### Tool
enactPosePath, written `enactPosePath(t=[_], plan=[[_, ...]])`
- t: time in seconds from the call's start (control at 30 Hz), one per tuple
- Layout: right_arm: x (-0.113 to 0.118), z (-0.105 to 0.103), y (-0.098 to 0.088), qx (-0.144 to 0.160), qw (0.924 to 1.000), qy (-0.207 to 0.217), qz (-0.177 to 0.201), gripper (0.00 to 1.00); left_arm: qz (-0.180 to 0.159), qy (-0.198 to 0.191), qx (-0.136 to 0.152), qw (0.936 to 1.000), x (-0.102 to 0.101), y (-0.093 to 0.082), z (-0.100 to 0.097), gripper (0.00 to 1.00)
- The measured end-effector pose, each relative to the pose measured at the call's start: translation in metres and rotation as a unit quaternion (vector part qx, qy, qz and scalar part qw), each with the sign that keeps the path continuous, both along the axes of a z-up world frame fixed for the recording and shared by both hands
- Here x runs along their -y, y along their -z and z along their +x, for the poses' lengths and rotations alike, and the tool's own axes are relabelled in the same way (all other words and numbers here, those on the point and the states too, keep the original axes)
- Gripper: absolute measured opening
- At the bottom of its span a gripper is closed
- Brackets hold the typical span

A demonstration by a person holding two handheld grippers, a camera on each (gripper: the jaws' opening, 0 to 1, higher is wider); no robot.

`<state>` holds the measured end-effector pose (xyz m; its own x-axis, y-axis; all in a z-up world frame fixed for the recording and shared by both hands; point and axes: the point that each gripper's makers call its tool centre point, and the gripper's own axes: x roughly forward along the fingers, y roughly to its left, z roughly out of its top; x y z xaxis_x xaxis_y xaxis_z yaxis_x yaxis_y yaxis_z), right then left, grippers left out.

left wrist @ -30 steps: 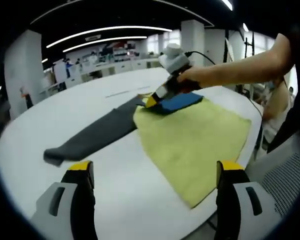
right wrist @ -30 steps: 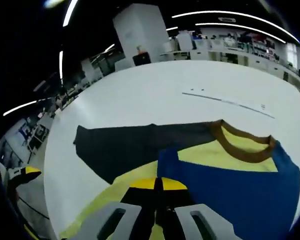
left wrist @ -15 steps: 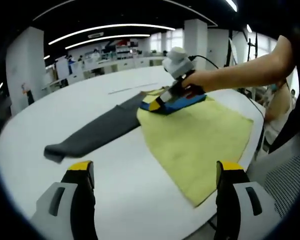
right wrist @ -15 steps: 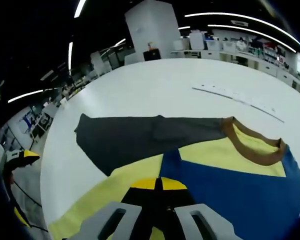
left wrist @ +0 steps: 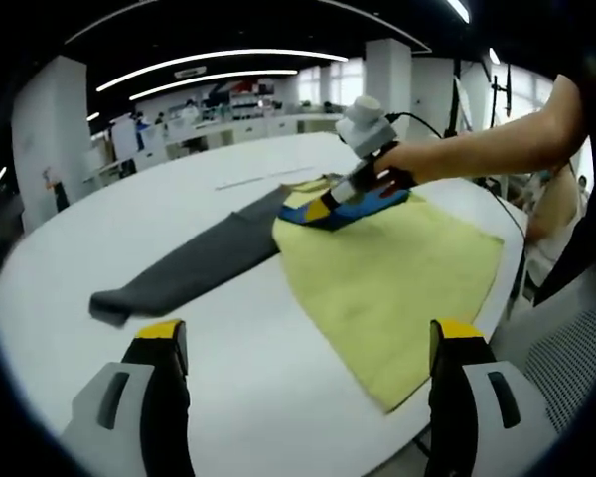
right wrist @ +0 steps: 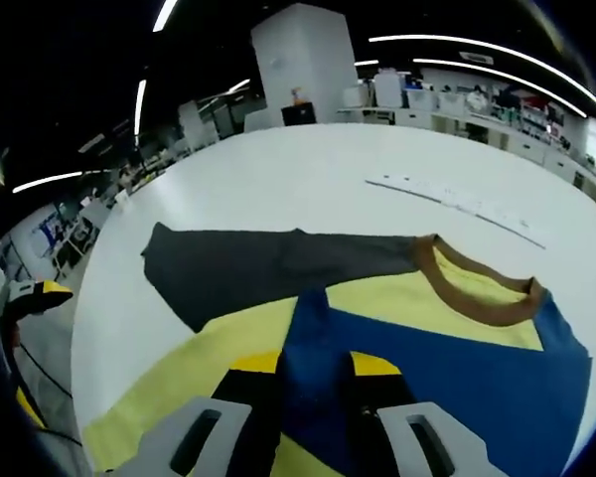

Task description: Fold the garment on the visible template until the final outline fits inside the template.

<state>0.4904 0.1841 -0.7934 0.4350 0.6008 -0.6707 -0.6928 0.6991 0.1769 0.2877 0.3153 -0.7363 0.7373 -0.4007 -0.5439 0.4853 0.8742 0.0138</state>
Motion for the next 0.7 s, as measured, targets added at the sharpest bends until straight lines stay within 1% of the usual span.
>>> enactPosePath(t=[0.13,0.27,0.47,0.53,0.63,0.7], plan=[[0.002,-0.004,0.000,-0.005,1.0000,0.006,0.003,0.18,0.002,0.002,0.000,1.0000,0.003,-0.002,-0.001,0.98],[0.004,-0.006,0.001,-0.004,0.9999,0.008,-0.008,0.14,0.003,0.001,0.001,1.0000,0.007,-0.006,0.000,0.98],[0.008,-0.006,0.002,-0.012,0.9997,0.021,-0.010,0.06,0.005,0.001,0.001,1.0000,0.008,-0.008,-0.001,0.97],[0.007,-0.007,0.001,-0.021,0.9994,0.025,-0.005,0.00,0.005,0.000,0.001,1.0000,0.008,-0.009,-0.001,0.97],[0.006,-0.009,-0.001,-0.017,0.9995,0.027,-0.007,0.00,0.006,-0.003,0.002,1.0000,0.006,-0.010,-0.002,0.97],[0.002,-0.012,-0.005,-0.019,0.9995,0.024,0.002,0.00,0.006,-0.005,0.001,1.0000,0.004,-0.010,-0.003,0.96]])
